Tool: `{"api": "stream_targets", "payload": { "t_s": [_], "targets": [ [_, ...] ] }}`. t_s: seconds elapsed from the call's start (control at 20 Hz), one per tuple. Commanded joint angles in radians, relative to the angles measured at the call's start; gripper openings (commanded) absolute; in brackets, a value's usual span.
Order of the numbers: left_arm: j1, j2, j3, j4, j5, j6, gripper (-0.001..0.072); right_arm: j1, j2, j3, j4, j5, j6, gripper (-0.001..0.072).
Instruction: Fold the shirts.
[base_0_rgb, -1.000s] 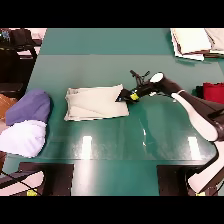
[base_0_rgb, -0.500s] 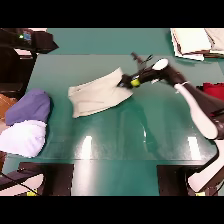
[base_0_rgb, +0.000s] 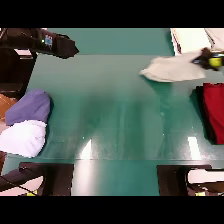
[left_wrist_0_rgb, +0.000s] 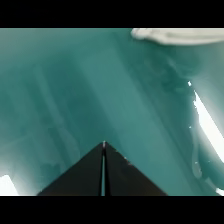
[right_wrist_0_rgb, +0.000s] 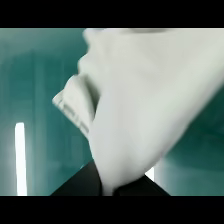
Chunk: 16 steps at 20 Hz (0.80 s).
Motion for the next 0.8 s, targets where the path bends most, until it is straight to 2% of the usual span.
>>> {"api": "stream_targets", "payload": {
  "t_s": [0.0,0.2,0.45,0.75],
  "targets": [
    [-0.036,0.001,0.000,-0.001,0.030,-0.004,0.0025,-0.225,0.047,0.001,-0.020,0.024,0.015,0.0016],
    [-0.041,0.001,0.000,-0.008,0.040,-0.012,0.0025,-0.354,0.046,0.001,-0.013,0.007,-0.008,0.0016],
    [-0.041,0.000,0.000,-0.008,0.040,-0.035,0.0025,-0.366,0.045,0.134,-0.013,0.010,-0.054,0.0016],
    [-0.041,0.000,0.000,-0.008,0.039,-0.034,0.0025,-0.382,0.045,0.367,-0.014,0.156,-0.055,0.0016]
  ]
}}
